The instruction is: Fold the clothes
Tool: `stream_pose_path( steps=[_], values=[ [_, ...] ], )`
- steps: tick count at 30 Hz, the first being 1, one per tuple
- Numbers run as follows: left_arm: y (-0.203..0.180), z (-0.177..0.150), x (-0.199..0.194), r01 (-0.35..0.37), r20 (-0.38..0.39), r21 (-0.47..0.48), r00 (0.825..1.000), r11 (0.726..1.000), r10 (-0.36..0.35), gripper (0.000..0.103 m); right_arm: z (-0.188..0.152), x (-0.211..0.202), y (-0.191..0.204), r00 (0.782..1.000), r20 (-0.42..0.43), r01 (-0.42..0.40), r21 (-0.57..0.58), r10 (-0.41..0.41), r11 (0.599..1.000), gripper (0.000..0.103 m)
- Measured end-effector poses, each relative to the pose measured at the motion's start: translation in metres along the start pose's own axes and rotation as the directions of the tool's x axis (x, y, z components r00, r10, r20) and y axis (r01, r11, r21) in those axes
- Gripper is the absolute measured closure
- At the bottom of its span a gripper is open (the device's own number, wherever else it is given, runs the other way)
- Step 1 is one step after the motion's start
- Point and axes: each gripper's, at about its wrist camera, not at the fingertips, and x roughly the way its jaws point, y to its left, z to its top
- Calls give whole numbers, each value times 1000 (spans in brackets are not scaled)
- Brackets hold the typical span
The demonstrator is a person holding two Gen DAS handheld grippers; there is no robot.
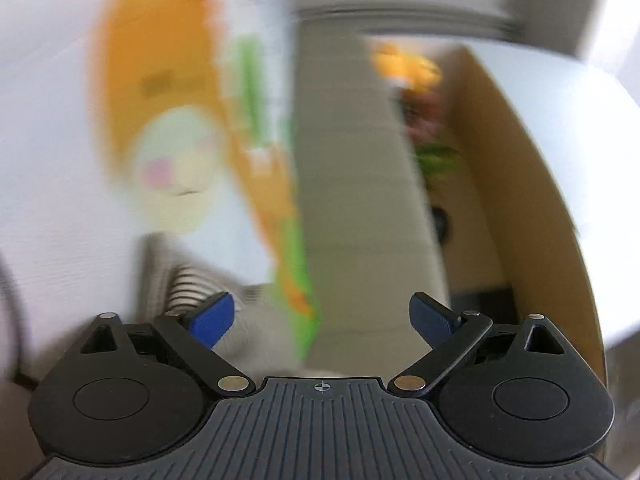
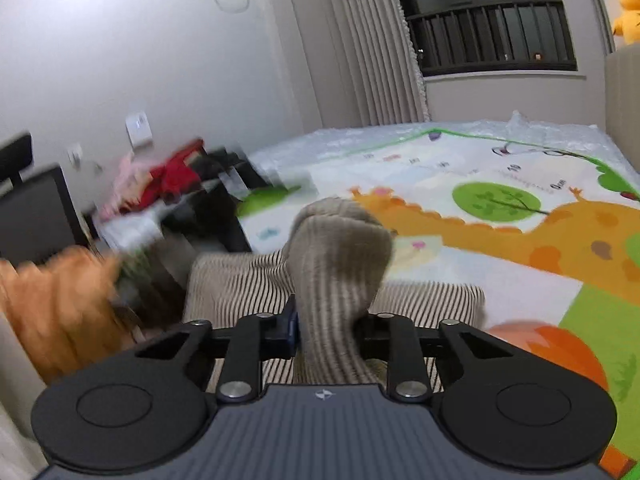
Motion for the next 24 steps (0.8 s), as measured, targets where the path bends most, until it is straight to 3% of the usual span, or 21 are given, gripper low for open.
stream_pose_path(
  steps=[1, 4, 7, 9, 11, 12, 14, 17, 20, 22, 24],
  values=[
    [10, 3, 2, -5, 3, -36, 1000, 999, 6, 22, 7, 2, -2, 1000, 12, -8, 2, 8, 1000, 82],
    [19, 7, 5, -11, 2, -67, 1000, 998, 11, 23, 27, 23, -17, 1000, 28, 1, 6, -1, 1000, 82],
    [18, 9, 7, -12, -2, -66, 1000, 998, 12, 23, 33, 62, -48, 997, -19, 79, 54, -78, 995, 82],
    [18, 8, 6, -6, 6, -73, 1000, 997, 7, 23, 19, 84, -73, 987, -77, 153, 136, -143, 979, 80],
    [11, 9, -1, -9, 32, -54, 999, 998, 11, 16, 4, 85, -90, 984, -77, 175, 232, -162, 957, 79],
    [-1, 10, -7, -16, 49, -3, 999, 1000, 16, 6, 0, 83, -94, 985, -64, 171, 272, -160, 947, 78],
    [-25, 11, -18, -31, 82, 99, 996, 995, 23, 4, -5, 81, -95, 986, -53, 169, 313, -160, 935, 76],
    [-77, 3, -17, -9, 79, 269, 997, 963, -13, 3, -3, 88, -85, 978, -71, 209, 278, -197, 937, 73],
    [-117, -20, -2, 7, 27, 420, 999, 907, -20, 2, 4, 97, -86, 970, -94, 243, 279, -226, 929, 71],
    [-123, -40, 17, -39, -15, 474, 999, 880, 52, 2, 5, 100, -89, 968, -99, 252, 292, -233, 923, 70],
    [-113, -52, 37, -169, 6, 509, 981, 844, 193, 2, 4, 98, -91, 967, -94, 256, 300, -238, 919, 68]
  ],
)
